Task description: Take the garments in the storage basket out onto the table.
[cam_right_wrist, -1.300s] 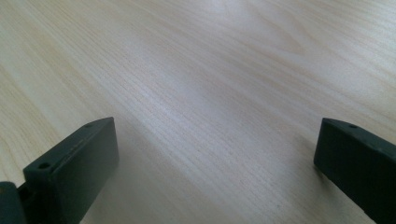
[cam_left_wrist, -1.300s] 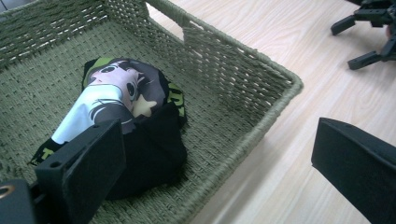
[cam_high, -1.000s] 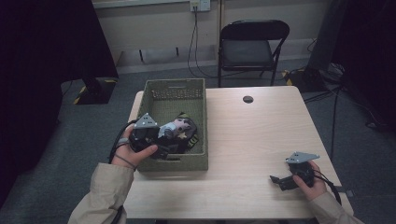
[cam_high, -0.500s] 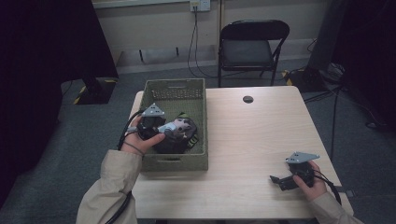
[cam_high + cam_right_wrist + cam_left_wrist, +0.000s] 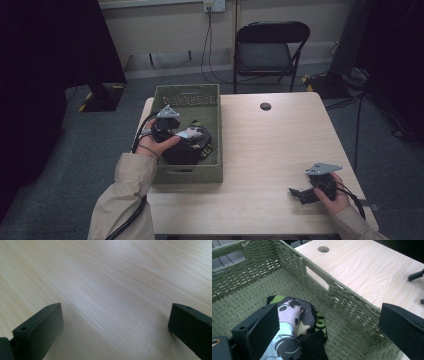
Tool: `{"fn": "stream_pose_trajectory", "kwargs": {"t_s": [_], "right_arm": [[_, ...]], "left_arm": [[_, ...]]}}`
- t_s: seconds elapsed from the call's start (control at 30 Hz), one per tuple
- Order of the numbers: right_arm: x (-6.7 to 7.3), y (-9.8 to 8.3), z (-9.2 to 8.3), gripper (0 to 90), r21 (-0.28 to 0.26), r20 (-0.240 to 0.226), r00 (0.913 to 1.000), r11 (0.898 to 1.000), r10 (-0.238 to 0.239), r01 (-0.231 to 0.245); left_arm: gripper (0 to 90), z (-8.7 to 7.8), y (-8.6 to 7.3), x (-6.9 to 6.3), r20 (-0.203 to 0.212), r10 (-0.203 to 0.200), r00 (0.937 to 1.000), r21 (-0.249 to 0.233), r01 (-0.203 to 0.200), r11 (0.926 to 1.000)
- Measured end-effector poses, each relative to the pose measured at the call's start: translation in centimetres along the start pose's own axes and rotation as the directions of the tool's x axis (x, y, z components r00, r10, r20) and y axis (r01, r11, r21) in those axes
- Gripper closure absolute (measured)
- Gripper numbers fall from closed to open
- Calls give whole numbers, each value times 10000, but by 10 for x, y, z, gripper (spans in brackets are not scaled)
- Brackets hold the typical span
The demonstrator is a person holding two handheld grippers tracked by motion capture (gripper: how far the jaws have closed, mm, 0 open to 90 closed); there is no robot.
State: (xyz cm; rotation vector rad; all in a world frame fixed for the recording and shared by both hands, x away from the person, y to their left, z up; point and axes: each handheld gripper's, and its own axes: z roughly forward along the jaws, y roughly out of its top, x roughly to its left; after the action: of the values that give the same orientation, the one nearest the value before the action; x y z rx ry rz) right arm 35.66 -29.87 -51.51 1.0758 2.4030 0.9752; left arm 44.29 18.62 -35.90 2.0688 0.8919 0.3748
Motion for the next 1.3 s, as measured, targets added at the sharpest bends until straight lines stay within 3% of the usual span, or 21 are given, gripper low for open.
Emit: {"fn": "stream_pose_trajectory", "kwargs": {"t_s": [0.37, 0.7, 1.13, 1.3], "right_arm": [[0, 0, 0, 0, 2, -1, 10000, 10000, -1, 1], [0, 0, 0, 0, -3, 0, 10000, 10000, 18, -18], [0, 0, 0, 0, -2, 0, 10000, 10000, 17, -17], [0, 0, 0, 0, -4, -1, 10000, 10000, 16, -16]], "left_arm": [[27, 14, 7, 8, -234, 91, 9997, 99, -89, 9999], [30, 33, 8, 14, -383, 301, 9988, 509, -281, 9983], [31, 54, 8, 25, -357, 95, 9993, 705, -70, 9975], [31, 62, 5, 28, -646, 171, 9978, 921, -111, 9957]]}}
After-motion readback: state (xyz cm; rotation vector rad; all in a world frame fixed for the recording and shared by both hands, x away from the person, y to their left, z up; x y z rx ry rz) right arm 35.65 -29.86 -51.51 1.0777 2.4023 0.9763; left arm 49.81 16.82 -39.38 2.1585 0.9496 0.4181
